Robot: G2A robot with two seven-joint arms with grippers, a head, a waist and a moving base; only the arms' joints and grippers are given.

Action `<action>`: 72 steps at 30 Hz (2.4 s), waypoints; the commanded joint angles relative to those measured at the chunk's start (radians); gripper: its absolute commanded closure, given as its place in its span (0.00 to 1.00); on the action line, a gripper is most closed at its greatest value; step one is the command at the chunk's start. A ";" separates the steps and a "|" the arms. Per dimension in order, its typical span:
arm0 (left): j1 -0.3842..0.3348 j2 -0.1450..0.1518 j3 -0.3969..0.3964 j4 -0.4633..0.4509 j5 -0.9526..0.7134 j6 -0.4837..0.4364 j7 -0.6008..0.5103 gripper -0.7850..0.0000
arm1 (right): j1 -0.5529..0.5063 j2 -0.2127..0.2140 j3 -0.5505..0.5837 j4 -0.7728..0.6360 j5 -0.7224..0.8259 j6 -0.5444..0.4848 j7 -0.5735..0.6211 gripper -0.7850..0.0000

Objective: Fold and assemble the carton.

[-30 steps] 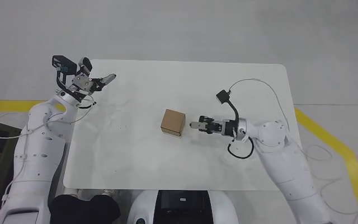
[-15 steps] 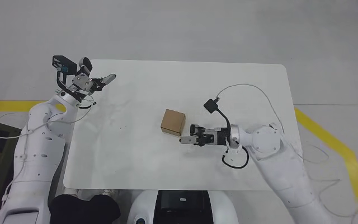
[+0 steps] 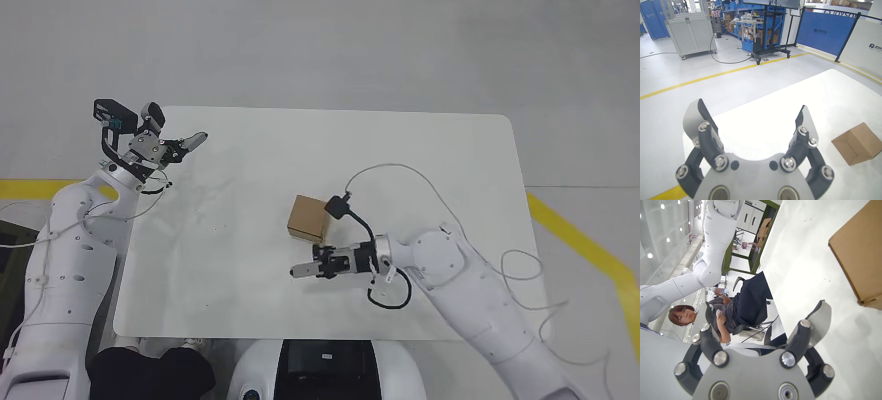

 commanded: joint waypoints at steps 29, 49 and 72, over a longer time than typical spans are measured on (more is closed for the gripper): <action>0.000 0.000 0.000 0.000 0.000 0.000 0.000 0.00 | 0.101 0.018 0.087 0.119 -0.322 -0.026 -0.201 0.00; 0.000 0.000 0.000 0.000 0.000 0.000 0.000 0.00 | 0.016 0.033 0.032 -0.025 -1.007 -0.110 -0.522 0.00; 0.000 0.000 0.000 0.000 0.000 0.000 0.000 0.00 | 0.078 -0.015 -0.052 0.074 -1.108 -0.031 -0.575 0.00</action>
